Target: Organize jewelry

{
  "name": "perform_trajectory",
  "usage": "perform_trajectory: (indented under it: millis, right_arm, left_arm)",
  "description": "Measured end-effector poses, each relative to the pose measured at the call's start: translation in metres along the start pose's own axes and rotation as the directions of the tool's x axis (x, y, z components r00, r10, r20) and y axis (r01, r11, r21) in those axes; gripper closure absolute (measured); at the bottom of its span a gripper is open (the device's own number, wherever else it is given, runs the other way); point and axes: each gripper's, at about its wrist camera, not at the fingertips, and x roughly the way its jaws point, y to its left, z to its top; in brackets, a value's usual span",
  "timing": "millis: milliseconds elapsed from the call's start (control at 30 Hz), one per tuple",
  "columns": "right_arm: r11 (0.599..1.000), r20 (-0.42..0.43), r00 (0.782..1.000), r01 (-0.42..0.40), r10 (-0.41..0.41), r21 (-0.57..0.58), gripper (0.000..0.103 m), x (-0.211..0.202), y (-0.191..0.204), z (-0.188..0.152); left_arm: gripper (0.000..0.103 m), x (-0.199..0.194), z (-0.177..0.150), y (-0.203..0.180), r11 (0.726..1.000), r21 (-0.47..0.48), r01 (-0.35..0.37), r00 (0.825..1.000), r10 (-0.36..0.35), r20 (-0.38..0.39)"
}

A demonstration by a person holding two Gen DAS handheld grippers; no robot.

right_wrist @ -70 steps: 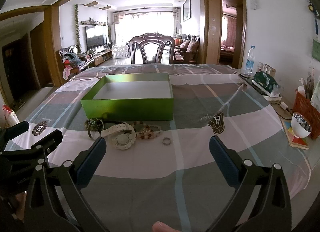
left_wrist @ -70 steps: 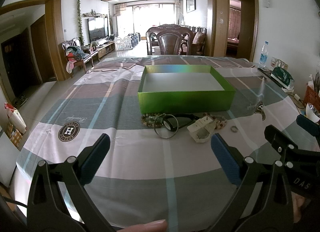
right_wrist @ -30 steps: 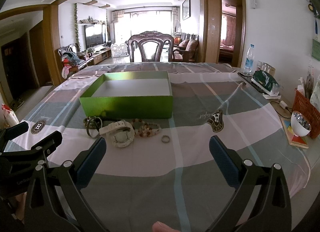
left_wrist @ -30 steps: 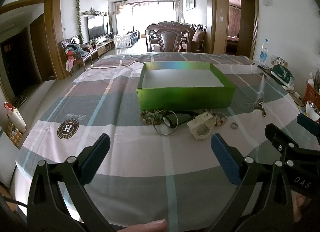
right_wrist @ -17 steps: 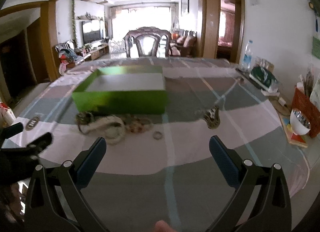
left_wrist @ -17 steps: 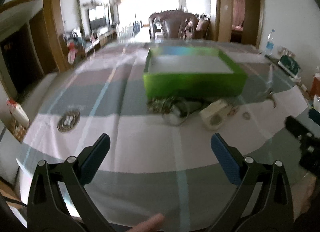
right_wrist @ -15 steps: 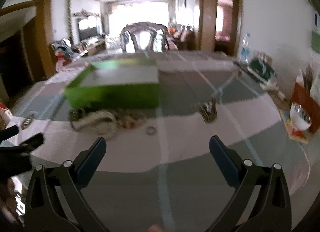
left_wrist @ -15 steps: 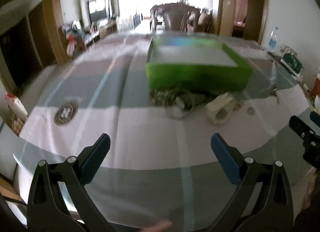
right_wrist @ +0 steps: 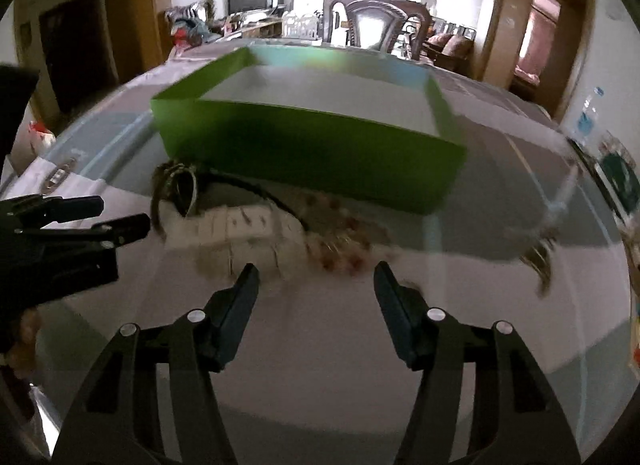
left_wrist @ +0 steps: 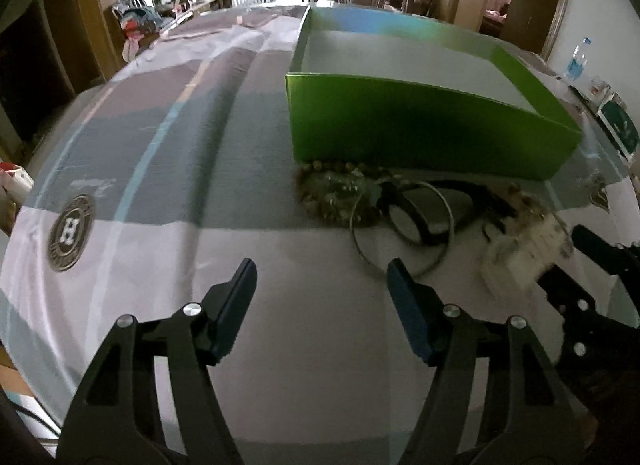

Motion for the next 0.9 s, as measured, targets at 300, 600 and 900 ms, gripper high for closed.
perform_trajectory:
  millis: [300,600,900]
  right_arm:
    - [1.000,-0.034,0.999,-0.009,0.009,0.024,0.097,-0.014,-0.008,-0.012]
    - [0.996,-0.036,0.999,0.004,-0.001,0.087,0.095,-0.048,-0.029,-0.045]
    - [0.979,0.001,0.997,0.075,-0.076,0.192,0.046,-0.056,-0.054,-0.051]
  left_arm:
    - [0.094,0.002,0.000,0.002,1.000,0.005,0.000,1.000,0.000,-0.013]
    - [0.097,-0.043,-0.033,0.007,0.999,0.045,0.007,1.000,-0.008,0.005]
    - [0.040,-0.050,-0.028,0.008,0.998,0.056,-0.023,0.999,0.021,0.042]
